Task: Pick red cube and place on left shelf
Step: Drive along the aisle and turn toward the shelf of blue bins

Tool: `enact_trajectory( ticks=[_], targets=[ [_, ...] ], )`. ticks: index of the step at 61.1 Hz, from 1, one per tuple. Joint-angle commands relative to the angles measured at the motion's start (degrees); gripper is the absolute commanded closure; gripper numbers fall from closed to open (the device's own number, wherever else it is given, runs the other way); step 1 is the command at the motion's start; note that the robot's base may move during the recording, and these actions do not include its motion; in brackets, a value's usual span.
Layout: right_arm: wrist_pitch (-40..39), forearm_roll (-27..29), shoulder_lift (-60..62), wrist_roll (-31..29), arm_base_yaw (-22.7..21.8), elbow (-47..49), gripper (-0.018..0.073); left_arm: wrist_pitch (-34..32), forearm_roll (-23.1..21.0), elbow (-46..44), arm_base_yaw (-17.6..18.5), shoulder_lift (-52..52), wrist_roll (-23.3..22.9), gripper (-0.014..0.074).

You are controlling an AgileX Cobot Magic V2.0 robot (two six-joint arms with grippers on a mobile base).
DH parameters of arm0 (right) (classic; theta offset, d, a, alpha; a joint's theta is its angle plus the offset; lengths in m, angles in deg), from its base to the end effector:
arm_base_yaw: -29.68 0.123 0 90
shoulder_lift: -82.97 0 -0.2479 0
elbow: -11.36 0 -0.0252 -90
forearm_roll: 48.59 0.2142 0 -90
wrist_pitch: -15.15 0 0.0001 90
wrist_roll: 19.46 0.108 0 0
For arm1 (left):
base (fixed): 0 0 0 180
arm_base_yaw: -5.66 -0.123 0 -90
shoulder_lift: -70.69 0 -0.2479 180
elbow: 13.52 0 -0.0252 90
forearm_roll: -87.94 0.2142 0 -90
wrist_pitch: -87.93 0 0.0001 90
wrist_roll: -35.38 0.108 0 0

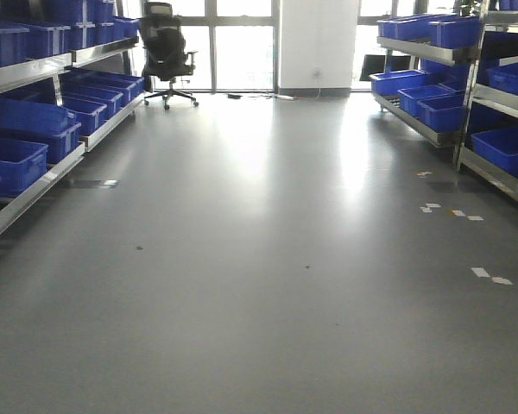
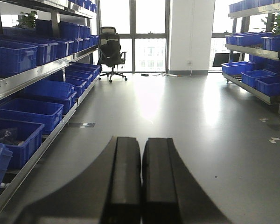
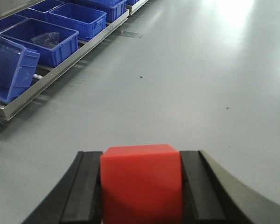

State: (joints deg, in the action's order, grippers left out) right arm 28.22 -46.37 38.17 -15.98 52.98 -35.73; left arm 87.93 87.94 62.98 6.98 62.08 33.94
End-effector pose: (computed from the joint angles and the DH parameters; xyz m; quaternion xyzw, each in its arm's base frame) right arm 0.1313 0.0576 0.2878 -0.1244 0.7833 0.1556 0.5889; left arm 0.0738 -0.0017 0.2126 -0.0007 0.6763 -0.0177 0.7364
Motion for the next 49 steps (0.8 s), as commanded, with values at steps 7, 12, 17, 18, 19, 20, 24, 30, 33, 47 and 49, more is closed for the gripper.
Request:
enact_trajectory(
  ticks=[7, 12, 17, 18, 19, 20, 24, 30, 33, 47, 49],
  targets=[
    [-4.78, -0.5, 0.06, -0.13, -0.22, 1.68, 0.0503, -4.95, 0.0, 1.41, -0.11, 0.82, 0.01, 0.0495],
    [-4.78, -0.5, 0.06, -0.13, -0.22, 1.68, 0.0503, -4.95, 0.0, 1.41, -0.11, 0.82, 0.01, 0.0495],
    [-4.78, -0.5, 0.06, -0.13, -0.22, 1.68, 0.0503, -4.95, 0.0, 1.41, -0.11, 0.82, 0.01, 0.0495],
    [-4.78, -0.5, 0.06, -0.13, -0.22, 1.68, 0.0503, -4.95, 0.0, 1.41, -0.11, 0.82, 0.01, 0.0495],
    [-4.78, -0.5, 0.06, -0.13, -0.22, 1.68, 0.0503, -4.95, 0.0, 1.41, -0.11, 0.82, 0.01, 0.0495],
    [-4.78, -0.5, 0.06, -0.13, -0.22, 1.68, 0.0503, -4.95, 0.0, 1.41, -0.11, 0.82, 0.01, 0.0495],
    [-4.78, -0.5, 0.06, -0.13, -0.22, 1.68, 0.0503, -4.95, 0.0, 1.41, -0.11, 0.82, 0.01, 0.0495],
    [-4.78, -0.5, 0.06, -0.13, -0.22, 1.68, 0.0503, -4.95, 0.0, 1.41, -0.11, 0.82, 0.01, 0.0495],
    [-4.78, -0.5, 0.06, -0.13, -0.22, 1.68, 0.0503, -4.95, 0.0, 1.41, -0.11, 0.82, 0.01, 0.0495],
    [-4.78, -0.5, 0.06, -0.13, -0.22, 1.68, 0.0503, -4.95, 0.0, 1.41, -0.11, 0.82, 0.01, 0.0495],
    [-4.78, -0.5, 0.06, -0.13, -0.22, 1.68, 0.0503, -4.95, 0.0, 1.41, -0.11, 0.82, 0.01, 0.0495]
  ],
)
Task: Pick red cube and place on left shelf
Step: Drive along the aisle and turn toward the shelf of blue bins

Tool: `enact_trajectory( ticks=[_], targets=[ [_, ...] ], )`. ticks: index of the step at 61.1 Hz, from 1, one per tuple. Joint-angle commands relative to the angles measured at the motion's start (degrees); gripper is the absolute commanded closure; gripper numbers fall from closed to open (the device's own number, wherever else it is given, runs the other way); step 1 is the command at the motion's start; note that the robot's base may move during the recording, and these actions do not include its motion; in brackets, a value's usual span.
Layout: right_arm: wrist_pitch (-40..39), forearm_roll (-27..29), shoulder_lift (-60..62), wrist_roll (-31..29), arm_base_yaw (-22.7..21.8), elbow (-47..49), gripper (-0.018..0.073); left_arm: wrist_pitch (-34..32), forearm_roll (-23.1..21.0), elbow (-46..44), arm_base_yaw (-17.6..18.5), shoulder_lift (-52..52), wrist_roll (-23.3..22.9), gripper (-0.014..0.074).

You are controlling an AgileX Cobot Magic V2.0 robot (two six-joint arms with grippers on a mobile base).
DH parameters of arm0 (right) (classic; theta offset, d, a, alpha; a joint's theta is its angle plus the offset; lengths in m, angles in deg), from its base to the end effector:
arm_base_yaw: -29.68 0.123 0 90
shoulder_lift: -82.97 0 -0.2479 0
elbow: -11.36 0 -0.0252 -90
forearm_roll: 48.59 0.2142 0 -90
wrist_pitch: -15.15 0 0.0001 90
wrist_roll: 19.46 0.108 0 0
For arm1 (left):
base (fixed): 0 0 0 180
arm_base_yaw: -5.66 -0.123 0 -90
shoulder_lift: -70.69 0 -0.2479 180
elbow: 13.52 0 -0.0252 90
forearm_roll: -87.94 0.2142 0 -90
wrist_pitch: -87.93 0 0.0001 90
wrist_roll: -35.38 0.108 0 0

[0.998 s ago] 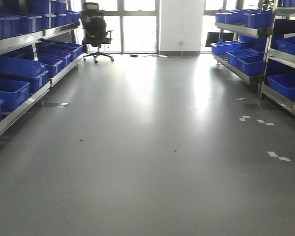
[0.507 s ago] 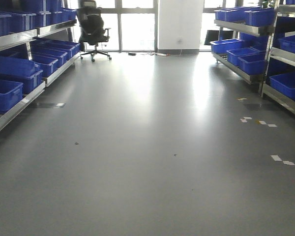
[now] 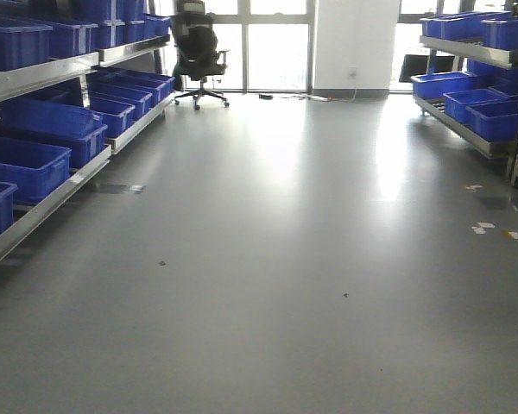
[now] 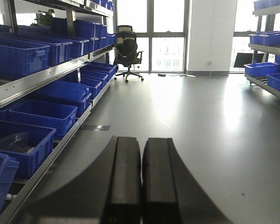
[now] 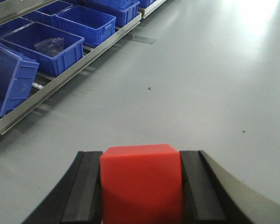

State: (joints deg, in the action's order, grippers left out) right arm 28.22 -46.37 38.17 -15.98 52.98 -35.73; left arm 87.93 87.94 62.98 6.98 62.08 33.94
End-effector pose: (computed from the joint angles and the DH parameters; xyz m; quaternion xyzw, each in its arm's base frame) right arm 0.1313 0.0576 0.2878 -0.1244 0.7833 0.1556 0.5889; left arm 0.0738 -0.0017 0.2126 -0.0007 0.6763 -0.0177 0.7364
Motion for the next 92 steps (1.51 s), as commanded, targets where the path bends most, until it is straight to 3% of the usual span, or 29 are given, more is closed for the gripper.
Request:
enact_trajectory(
  ticks=[1, 92],
  targets=[
    [-4.78, -0.5, 0.06, -0.13, -0.22, 1.68, 0.0503, -4.95, 0.0, 1.41, -0.11, 0.82, 0.01, 0.0495],
    [-4.78, -0.5, 0.06, -0.13, -0.22, 1.68, 0.0503, -4.95, 0.0, 1.41, -0.11, 0.82, 0.01, 0.0495]
  ],
)
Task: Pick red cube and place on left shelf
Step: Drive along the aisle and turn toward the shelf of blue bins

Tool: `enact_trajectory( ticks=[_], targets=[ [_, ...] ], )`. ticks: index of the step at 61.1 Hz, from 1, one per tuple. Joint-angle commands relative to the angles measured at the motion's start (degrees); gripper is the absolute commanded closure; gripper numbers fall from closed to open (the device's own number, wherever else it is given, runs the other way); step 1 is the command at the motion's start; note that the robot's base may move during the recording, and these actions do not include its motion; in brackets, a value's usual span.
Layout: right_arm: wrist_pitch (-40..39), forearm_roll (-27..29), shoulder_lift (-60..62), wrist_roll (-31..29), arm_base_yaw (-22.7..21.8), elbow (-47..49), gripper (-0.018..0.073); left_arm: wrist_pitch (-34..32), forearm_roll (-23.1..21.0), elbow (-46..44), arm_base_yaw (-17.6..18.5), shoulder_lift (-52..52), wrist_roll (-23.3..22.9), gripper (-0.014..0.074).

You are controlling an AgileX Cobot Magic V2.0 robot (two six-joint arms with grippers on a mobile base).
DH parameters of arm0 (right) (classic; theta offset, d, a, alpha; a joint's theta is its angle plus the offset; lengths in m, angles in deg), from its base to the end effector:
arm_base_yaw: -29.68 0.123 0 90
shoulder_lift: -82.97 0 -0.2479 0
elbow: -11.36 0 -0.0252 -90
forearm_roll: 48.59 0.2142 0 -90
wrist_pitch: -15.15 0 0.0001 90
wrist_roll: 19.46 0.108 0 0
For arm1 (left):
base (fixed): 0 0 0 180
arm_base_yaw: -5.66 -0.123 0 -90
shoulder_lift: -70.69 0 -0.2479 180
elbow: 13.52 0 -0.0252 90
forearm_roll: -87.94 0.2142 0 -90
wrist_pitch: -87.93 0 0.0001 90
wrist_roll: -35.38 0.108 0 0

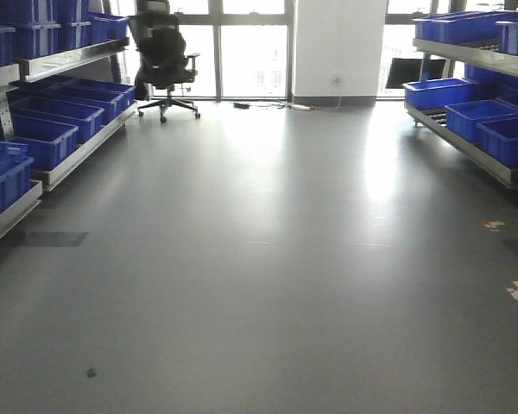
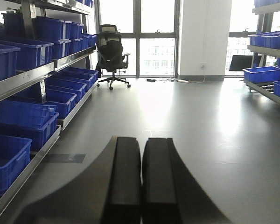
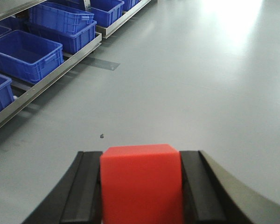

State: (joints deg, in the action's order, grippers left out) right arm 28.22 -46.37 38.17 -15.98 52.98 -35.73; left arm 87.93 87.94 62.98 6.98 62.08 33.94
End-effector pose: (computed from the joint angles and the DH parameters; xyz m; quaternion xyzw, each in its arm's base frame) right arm 0.1313 0.0576 0.2878 -0.1244 0.7833 0.1556 0.5889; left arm 0.0738 -0.0017 0.2126 -0.0007 0.6763 -0.0177 0.7364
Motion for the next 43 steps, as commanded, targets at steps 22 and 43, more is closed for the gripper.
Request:
enact_trajectory(
  ticks=[22, 43],
  targets=[
    [-4.78, -0.5, 0.06, -0.13, -0.22, 1.68, 0.0503, -4.95, 0.0, 1.41, -0.11, 0.82, 0.01, 0.0495],
    [-4.78, -0.5, 0.06, -0.13, -0.22, 1.68, 0.0503, -4.95, 0.0, 1.41, -0.11, 0.82, 0.01, 0.0495]
  ],
)
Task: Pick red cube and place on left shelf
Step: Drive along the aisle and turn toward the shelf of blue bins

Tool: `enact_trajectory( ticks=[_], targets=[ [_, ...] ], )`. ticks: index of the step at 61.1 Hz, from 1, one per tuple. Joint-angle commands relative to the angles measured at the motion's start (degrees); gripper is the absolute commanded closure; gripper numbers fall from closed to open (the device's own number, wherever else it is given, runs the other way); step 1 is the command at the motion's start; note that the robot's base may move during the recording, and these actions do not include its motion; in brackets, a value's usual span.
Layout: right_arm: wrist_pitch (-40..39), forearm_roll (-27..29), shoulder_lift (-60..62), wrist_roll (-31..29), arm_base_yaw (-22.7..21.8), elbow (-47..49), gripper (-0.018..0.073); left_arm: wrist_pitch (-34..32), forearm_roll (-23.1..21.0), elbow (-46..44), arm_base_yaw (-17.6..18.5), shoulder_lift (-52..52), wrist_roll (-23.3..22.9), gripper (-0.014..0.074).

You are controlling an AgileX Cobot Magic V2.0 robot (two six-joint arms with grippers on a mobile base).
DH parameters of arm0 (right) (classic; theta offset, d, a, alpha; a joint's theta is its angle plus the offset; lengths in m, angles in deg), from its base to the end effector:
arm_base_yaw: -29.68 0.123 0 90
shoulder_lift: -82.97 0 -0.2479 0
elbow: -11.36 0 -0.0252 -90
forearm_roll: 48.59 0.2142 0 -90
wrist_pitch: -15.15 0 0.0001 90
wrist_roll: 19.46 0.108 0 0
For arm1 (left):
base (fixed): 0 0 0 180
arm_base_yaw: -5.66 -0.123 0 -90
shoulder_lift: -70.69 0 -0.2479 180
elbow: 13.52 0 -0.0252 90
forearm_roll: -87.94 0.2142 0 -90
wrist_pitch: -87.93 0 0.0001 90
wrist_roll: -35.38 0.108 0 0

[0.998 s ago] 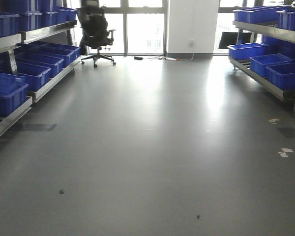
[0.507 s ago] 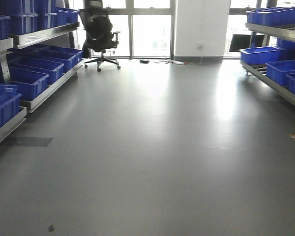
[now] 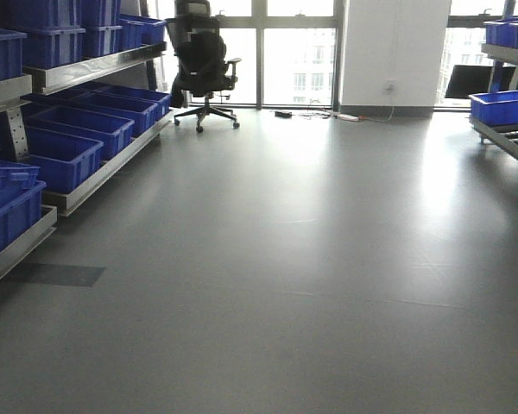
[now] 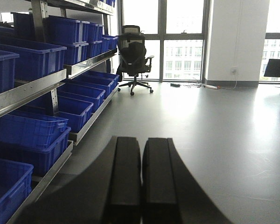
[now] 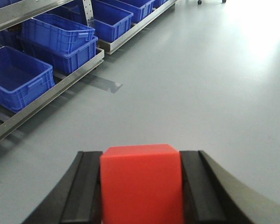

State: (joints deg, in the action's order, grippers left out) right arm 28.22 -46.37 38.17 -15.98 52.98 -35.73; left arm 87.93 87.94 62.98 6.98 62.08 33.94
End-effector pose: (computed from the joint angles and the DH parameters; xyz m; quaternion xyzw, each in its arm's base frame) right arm 0.1313 0.0576 0.2878 -0.1244 0.7833 0.1556 0.5889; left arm 0.0738 -0.0017 0.2126 -0.0007 0.6763 -0.0177 0.7364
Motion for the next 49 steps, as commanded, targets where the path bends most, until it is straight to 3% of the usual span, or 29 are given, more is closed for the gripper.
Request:
enact_trajectory(
  ticks=[1, 49],
  targets=[
    [-4.78, -0.5, 0.06, -0.13, -0.22, 1.68, 0.0503, -4.95, 0.0, 1.41, -0.11, 0.82, 0.01, 0.0495],
    [-4.74, -0.5, 0.06, -0.13, -0.22, 1.68, 0.0503, -4.95, 0.0, 1.41, -0.11, 0.82, 0.01, 0.0495]
  ],
)
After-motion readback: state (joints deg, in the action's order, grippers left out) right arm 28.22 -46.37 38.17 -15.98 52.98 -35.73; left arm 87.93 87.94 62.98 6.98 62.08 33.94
